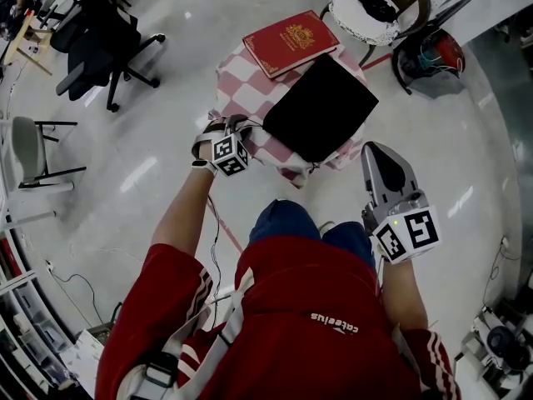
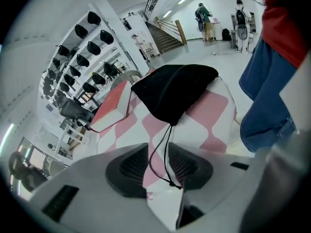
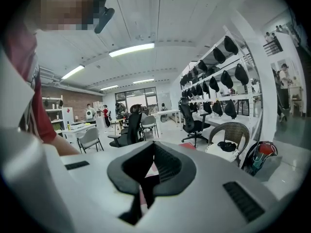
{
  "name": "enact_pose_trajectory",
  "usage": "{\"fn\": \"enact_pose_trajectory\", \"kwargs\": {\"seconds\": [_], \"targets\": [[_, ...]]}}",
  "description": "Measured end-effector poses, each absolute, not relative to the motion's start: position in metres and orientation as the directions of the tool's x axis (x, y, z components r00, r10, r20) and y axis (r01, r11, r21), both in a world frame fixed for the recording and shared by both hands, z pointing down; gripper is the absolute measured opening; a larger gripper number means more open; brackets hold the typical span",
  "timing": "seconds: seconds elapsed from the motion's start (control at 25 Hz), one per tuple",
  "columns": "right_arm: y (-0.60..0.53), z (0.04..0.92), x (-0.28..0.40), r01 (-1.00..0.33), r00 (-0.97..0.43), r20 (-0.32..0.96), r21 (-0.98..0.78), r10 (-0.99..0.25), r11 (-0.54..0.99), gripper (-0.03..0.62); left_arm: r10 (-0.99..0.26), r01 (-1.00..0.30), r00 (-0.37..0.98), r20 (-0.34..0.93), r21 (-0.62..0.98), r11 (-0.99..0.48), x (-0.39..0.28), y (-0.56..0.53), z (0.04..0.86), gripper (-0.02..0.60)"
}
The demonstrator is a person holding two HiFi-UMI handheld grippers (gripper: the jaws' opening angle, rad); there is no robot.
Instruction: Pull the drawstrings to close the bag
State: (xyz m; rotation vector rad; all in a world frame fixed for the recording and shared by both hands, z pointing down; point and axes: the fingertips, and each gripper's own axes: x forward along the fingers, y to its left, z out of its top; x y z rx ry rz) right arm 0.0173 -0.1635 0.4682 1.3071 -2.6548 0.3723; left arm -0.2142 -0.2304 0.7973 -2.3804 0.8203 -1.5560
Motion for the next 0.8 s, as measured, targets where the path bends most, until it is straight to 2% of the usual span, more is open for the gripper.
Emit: {"fn": "enact_pose_trajectory", "kwargs": {"seconds": [0.32, 0.52, 0.8], "targets": [[-0.160, 0.473, 0.018, -0.801, -0.598, 0.274, -0.169, -0.753, 0.575, 0.014, -0.478, -0.316, 0.283, 0.831, -0.390, -0.865, -0.213, -0.235, 0.806, 0.121], [-0.158, 0.470, 0.017, -0.803, -0.595, 0.300, -0.173, -0.746, 0.571, 0.014, -0.342, -0.429, 0.315, 0.885, -0.189, -0.883, -0.210, -0.228, 0.811, 0.014], [-0.151, 0.466, 0.009, -0.792, -0.608, 0.331, -0.190, -0.722, 0.581, 0.014, -0.218, -0.534, 0.365, 0.905, 0.012, -0.845, -0.212, -0.233, 0.810, 0.011]]}}
